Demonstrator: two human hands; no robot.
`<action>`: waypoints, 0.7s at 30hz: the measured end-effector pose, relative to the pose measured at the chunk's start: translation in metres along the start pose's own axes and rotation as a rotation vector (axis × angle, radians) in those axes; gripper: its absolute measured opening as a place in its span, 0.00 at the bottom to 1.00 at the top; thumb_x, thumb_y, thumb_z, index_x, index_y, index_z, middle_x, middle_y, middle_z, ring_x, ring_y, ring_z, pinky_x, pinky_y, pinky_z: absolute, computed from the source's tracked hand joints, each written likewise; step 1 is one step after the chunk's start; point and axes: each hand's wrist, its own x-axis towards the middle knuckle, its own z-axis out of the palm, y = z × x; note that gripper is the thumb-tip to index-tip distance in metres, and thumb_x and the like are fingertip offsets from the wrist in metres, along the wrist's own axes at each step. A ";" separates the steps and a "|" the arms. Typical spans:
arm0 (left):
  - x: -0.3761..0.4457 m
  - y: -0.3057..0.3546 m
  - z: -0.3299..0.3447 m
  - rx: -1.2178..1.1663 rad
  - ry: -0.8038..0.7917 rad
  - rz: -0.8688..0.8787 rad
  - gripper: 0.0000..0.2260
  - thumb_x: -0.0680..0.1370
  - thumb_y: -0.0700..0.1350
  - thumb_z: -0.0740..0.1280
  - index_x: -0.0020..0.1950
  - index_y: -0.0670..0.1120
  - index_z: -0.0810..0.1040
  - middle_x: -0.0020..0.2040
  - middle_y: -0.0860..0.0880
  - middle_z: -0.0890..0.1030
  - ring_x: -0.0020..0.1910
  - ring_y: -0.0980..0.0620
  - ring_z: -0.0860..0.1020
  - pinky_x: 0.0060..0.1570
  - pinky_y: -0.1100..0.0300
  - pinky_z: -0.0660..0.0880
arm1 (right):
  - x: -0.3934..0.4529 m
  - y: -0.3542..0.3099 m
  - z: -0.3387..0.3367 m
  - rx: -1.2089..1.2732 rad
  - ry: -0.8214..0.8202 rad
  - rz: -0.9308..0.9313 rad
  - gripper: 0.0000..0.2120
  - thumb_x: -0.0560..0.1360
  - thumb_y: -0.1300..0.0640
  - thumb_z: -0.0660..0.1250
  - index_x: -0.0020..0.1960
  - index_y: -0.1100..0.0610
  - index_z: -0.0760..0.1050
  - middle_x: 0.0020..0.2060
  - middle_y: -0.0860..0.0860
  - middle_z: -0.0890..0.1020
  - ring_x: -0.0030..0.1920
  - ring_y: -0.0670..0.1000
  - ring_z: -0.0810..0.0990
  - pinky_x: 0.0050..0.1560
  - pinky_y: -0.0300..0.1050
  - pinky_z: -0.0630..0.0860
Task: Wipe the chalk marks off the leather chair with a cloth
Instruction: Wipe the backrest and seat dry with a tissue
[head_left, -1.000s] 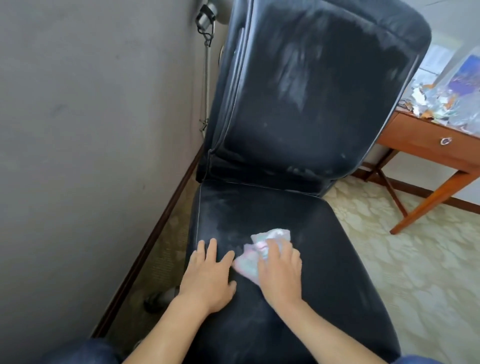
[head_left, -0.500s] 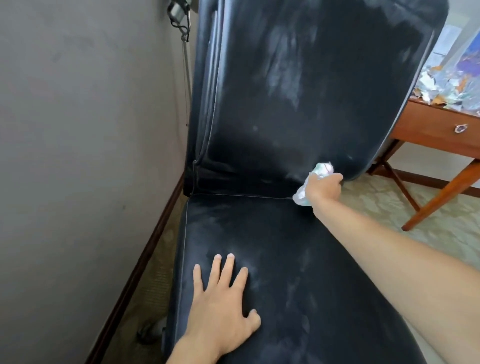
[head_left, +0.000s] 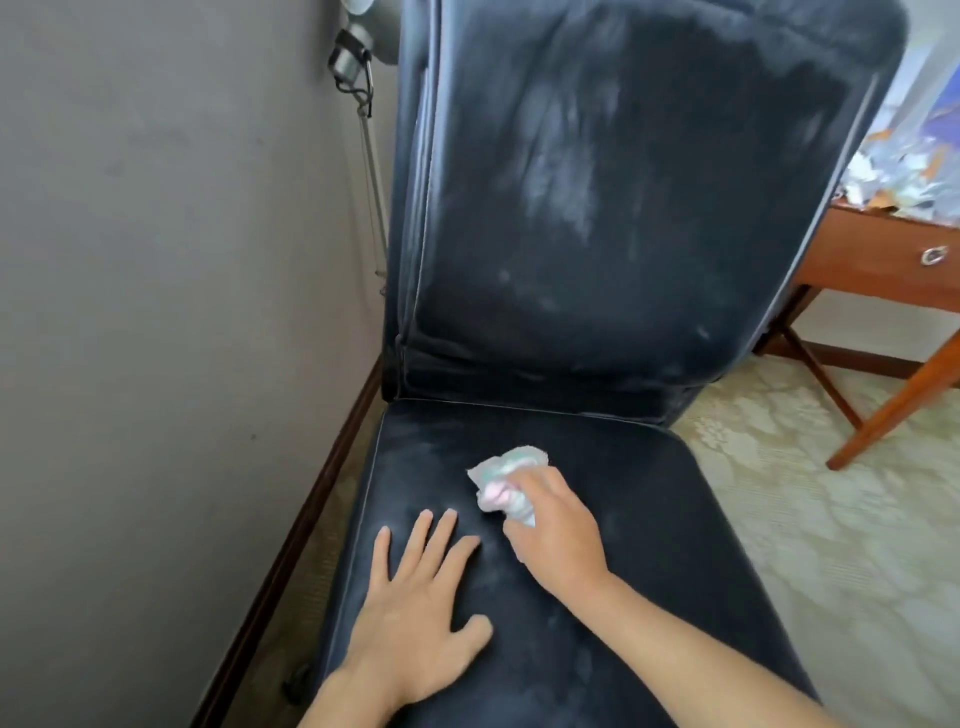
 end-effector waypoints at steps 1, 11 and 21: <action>0.000 0.000 -0.004 -0.002 -0.043 -0.004 0.40 0.72 0.65 0.49 0.85 0.59 0.47 0.84 0.57 0.35 0.80 0.56 0.28 0.77 0.43 0.27 | -0.027 0.000 -0.007 -0.005 0.015 0.027 0.18 0.72 0.56 0.65 0.58 0.40 0.72 0.57 0.37 0.71 0.51 0.46 0.76 0.49 0.46 0.77; -0.068 0.064 0.007 -0.394 -0.090 0.145 0.37 0.76 0.57 0.68 0.79 0.70 0.51 0.80 0.71 0.53 0.82 0.64 0.52 0.79 0.66 0.48 | -0.180 -0.035 -0.078 0.279 -0.155 0.199 0.12 0.69 0.52 0.70 0.46 0.34 0.80 0.47 0.42 0.82 0.47 0.41 0.78 0.52 0.31 0.73; -0.142 0.108 -0.082 -0.408 0.123 0.167 0.16 0.74 0.58 0.72 0.60 0.68 0.72 0.58 0.67 0.79 0.61 0.66 0.76 0.63 0.59 0.74 | -0.247 -0.083 -0.142 0.630 -0.016 0.171 0.14 0.67 0.55 0.75 0.50 0.42 0.81 0.51 0.46 0.82 0.50 0.45 0.82 0.53 0.43 0.81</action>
